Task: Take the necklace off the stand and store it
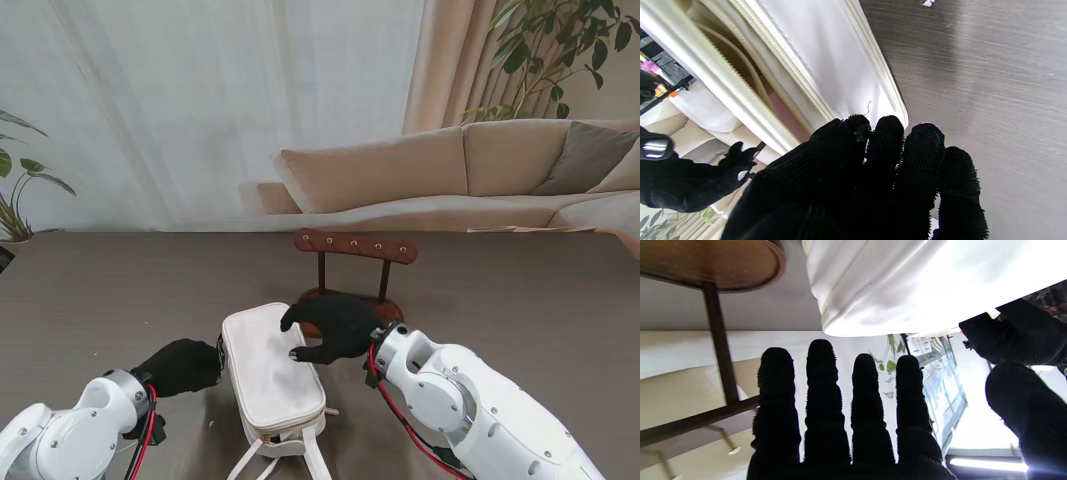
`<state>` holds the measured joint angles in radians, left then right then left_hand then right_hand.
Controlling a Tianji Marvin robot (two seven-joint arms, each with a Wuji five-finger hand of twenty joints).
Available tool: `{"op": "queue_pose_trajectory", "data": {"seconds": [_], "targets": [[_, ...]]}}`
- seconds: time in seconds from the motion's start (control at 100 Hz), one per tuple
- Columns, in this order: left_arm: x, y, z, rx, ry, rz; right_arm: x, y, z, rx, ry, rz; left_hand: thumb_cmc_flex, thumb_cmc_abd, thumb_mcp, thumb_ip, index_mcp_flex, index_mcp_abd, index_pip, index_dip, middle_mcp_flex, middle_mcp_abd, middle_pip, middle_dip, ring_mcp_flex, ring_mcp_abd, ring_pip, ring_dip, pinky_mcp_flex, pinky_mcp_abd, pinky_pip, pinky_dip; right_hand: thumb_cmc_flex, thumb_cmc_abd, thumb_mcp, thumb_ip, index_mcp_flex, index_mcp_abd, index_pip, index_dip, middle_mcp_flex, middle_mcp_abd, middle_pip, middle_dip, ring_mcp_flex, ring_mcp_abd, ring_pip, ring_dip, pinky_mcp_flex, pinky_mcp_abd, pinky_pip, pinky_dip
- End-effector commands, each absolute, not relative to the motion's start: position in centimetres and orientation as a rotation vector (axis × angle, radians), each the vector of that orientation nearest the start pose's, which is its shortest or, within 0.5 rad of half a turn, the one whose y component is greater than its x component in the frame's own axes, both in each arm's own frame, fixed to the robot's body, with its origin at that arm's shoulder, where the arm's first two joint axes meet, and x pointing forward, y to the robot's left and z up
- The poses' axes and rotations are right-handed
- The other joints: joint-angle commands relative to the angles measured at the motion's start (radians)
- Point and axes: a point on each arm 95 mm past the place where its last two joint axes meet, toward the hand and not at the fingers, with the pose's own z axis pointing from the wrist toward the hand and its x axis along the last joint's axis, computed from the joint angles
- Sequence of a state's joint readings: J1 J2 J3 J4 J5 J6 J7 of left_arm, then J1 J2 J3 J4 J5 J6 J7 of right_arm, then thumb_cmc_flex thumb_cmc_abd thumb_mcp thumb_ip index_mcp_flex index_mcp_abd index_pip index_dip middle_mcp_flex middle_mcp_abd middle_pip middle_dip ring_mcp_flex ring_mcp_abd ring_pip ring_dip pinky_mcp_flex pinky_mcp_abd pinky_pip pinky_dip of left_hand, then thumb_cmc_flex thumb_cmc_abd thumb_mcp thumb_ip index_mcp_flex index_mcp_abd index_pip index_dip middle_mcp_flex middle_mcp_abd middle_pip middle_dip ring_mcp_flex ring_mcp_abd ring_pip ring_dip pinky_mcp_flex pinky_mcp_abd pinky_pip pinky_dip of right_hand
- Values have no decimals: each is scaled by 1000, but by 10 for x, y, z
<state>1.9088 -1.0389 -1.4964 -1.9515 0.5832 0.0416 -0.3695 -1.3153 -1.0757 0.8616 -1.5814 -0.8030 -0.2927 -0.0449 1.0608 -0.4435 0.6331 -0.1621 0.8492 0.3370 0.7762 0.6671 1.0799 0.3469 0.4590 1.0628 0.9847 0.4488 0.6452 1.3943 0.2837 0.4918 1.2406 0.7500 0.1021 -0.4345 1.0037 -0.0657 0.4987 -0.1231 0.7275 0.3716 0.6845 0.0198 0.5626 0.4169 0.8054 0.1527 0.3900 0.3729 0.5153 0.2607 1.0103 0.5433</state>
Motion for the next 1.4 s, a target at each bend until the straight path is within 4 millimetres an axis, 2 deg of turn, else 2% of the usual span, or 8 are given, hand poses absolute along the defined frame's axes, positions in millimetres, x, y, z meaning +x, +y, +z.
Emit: {"op": "queue_pose_trajectory", "data": {"seconds": [0.0, 0.27, 0.41, 0.72, 1.08, 1.39], "targets": [[316, 38, -301, -1801, 1554, -1533, 397, 130, -291, 871, 1837, 2009, 55, 39, 7, -8, 17, -72, 117, 28, -9, -5, 3, 7, -4, 42, -39, -2, -10, -78, 32, 8, 10, -45, 37, -28, 3, -41, 16, -16, -35, -45, -6, -25, -39, -19, -14, -15, -226, -21, -26, -28], [308, 40, -294, -1835, 1538, -1581, 398, 137, -306, 819, 1976, 2009, 62, 40, -2, -3, 17, -68, 118, 27, -7, 0, 7, 11, -3, 46, -34, 1, -12, -77, 34, 12, 15, -76, 47, -42, -20, -105, -14, -27, -58, -108, -94, -107, -106, -39, -95, -73, -275, -37, -83, -59], [303, 39, -291, -1846, 1513, -1608, 397, 139, -314, 808, 2016, 2000, 65, 40, -4, -1, 18, -65, 116, 26, -6, 4, 9, 12, -2, 52, -31, 3, -14, -74, 35, 15, 13, -84, 36, -44, -58, -114, -41, -38, -92, -121, -128, -138, -155, -39, -136, -98, -296, -41, -107, -68], [290, 32, -290, -1852, 1512, -1630, 399, 144, -328, 829, 2047, 1991, 67, 40, -5, 0, 18, -64, 114, 27, -6, 4, 10, 11, 2, 52, -31, 4, -13, -72, 34, 18, 13, -69, 23, -42, -58, -114, -41, -42, -85, -128, -133, -149, -149, -44, -142, -111, -301, -44, -116, -68], [277, 23, -285, -1843, 1522, -1678, 406, 142, -337, 885, 2083, 1941, 68, 37, -3, 2, 22, -59, 114, 28, 0, 7, 13, 12, 9, 57, -33, 2, -11, -72, 35, 21, 14, -53, 20, -38, -40, -117, -34, -42, -52, -128, -132, -153, -121, -48, -131, -108, -303, -43, -119, -63], [258, 11, -273, -1814, 1614, -1684, 412, 143, -345, 914, 2114, 1893, 64, 37, -1, 1, 21, -62, 113, 30, 2, 4, 15, 10, 11, 55, -30, 3, -6, -74, 37, 23, 13, -40, 12, -34, -32, -118, -37, -42, -48, -120, -136, -155, -115, -46, -129, -105, -305, -44, -124, -60]]}}
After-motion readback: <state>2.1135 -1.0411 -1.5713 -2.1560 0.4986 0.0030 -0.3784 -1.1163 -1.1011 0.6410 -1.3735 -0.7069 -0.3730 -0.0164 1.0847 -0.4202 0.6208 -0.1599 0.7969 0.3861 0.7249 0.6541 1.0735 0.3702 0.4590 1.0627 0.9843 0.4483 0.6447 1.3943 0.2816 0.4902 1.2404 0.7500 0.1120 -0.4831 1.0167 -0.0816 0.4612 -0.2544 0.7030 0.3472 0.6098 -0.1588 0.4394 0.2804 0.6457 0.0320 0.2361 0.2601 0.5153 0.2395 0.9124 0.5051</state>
